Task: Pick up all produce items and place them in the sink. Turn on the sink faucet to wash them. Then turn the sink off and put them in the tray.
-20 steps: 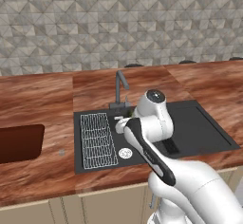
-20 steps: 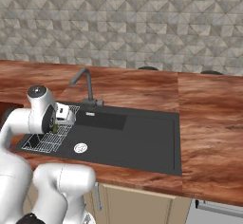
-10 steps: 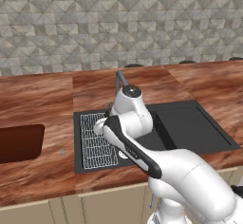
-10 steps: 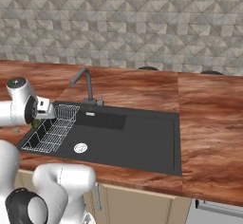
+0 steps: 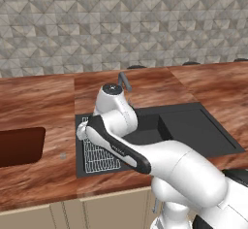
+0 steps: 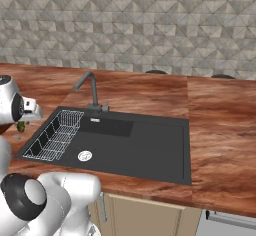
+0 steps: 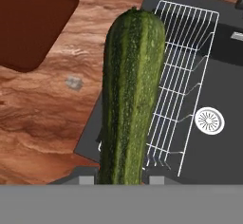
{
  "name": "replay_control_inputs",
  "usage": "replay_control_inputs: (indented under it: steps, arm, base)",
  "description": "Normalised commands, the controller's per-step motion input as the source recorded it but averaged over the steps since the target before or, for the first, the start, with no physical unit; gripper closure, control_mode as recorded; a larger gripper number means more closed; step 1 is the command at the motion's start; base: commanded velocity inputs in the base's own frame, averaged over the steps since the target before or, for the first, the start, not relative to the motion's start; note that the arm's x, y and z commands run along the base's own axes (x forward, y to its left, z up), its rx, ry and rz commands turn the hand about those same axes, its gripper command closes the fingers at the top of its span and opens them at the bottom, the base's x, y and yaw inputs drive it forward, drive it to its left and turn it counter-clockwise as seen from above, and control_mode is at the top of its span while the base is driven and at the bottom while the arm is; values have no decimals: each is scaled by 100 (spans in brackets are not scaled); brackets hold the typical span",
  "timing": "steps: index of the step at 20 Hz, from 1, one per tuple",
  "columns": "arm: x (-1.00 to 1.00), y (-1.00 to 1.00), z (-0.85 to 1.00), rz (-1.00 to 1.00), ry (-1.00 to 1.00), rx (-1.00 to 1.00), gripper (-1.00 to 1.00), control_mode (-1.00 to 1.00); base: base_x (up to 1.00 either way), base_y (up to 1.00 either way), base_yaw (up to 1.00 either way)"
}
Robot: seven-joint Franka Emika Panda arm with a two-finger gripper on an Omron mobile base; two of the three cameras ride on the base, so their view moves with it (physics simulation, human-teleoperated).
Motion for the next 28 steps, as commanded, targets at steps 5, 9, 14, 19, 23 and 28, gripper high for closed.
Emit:
replay_control_inputs:
  steps: [5,9,14,19,23,28]
  arm:
    - [0,28,0,12,0,0,100,-100]
    - [7,39,0,15,2,0,100,-100]
    - [11,45,0,15,4,0,100,-100]
    - [15,42,6,13,7,-3,100,-100]
    - [21,48,0,10,10,-8,100,-100]
    - [31,49,0,2,13,-13,100,-100]
  base:
    - [0,0,0]
    - [0,0,0]
    - [0,0,0]
    - [0,0,0]
    - [0,0,0]
    - [0,0,0]
